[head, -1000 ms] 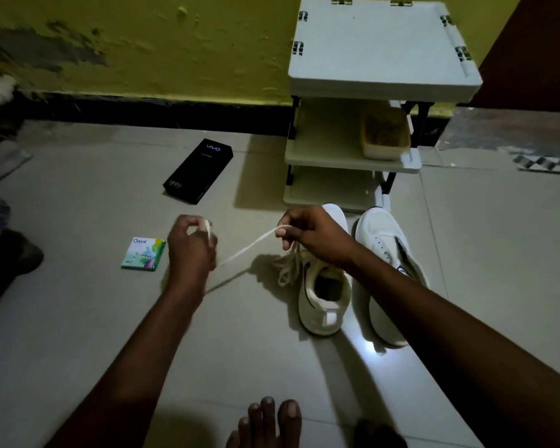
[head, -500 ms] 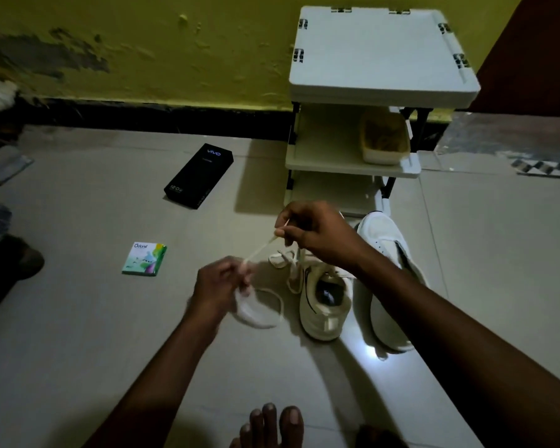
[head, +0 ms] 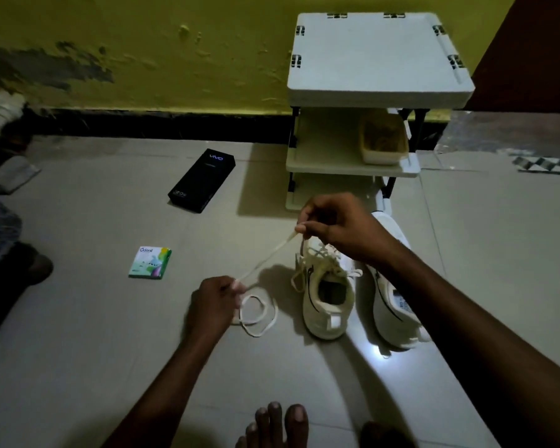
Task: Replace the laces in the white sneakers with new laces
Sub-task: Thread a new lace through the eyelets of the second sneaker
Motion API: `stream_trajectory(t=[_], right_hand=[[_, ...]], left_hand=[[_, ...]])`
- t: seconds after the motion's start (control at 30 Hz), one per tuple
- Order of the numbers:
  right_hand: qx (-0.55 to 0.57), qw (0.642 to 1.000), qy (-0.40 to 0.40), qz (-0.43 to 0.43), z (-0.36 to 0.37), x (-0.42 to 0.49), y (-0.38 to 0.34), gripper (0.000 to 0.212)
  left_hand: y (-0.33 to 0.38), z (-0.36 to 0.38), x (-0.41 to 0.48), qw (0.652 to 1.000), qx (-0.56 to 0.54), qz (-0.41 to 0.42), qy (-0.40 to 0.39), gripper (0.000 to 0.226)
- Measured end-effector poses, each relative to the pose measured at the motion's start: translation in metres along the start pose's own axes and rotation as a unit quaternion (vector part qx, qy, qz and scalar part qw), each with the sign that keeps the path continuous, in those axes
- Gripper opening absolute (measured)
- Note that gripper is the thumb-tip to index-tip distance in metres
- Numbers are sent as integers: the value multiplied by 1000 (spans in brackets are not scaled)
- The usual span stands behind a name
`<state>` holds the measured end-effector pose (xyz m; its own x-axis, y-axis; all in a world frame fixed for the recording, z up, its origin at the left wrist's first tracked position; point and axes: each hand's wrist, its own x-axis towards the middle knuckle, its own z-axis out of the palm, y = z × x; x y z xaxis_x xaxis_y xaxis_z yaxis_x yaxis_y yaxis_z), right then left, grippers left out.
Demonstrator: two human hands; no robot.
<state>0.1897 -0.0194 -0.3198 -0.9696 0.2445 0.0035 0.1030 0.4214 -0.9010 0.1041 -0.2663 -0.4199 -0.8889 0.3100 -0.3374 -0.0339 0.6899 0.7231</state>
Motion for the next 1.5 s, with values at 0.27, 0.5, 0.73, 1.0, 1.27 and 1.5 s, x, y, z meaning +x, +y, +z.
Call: stream_trajectory(t=[0.27,0.5,0.73,1.0,1.27,1.5], right_hand=[[-34,996,-67,-49,26,-9,-13,7],[-27,999,-30,10,-10,-12,-5,8],[-6,997,-71,-22,17,-14,-14,11],[-194,978,-55,-51,9,-16,6,16],[-230,970,-80,12,5,-43,8,27],[-188,981,-45,32,-38,-86,-7,8]], left_hand=[[63,4,-25,925,-190,172,-281,14],[1,-12,5,971,210,48,-99,29],[56,13,-20,953,-189,174,-160,17],[-11,21,3,968,199,152,-34,6],[-18,49,-22,930,306,116,-168,13],[57,40,-91,909,118,204,-344,20]])
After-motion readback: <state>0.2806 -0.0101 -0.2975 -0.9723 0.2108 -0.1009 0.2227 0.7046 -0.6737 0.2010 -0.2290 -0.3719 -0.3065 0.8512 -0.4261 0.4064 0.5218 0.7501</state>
